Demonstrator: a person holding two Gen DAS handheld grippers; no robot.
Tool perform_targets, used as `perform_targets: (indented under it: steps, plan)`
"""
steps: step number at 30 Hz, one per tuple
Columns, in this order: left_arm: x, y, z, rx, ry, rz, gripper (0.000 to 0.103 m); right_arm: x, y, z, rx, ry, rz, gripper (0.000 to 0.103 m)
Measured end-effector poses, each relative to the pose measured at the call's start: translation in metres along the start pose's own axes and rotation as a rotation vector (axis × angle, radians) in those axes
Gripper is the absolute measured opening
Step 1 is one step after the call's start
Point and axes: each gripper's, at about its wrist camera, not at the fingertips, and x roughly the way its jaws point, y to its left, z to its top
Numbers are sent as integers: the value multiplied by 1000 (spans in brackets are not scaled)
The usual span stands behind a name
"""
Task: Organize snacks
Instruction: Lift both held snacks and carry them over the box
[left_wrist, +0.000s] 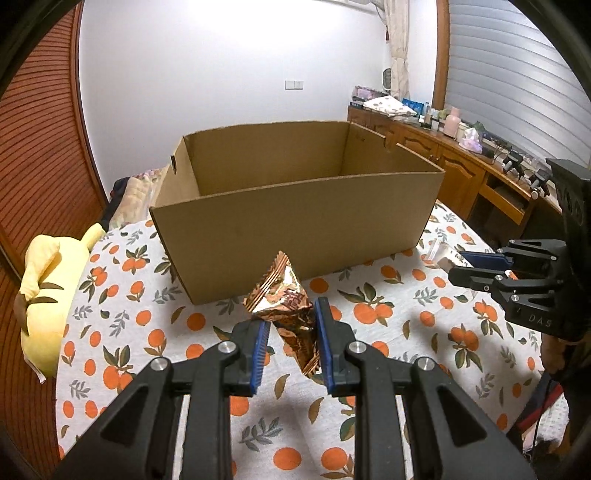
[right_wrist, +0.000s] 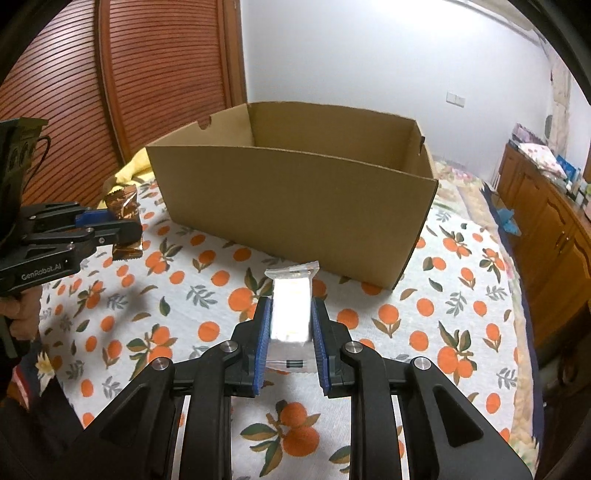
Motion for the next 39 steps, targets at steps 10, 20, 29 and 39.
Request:
perform_targets:
  steps: [10,20,29,39]
  plan:
    - [-18,0,16,2,-61,8,22,-22,5,10,-15,-54,0,20]
    - [-29,7,43,7,-125,23,22,-41,6,37,-44,-122,-2,20]
    - [-29,14,63,9,-159,25,22,-50,4,57,-58,-165,-8,20]
    - [-5,29,90,7,-151,39,22,-40,-1,79,-78,-178,-5,20]
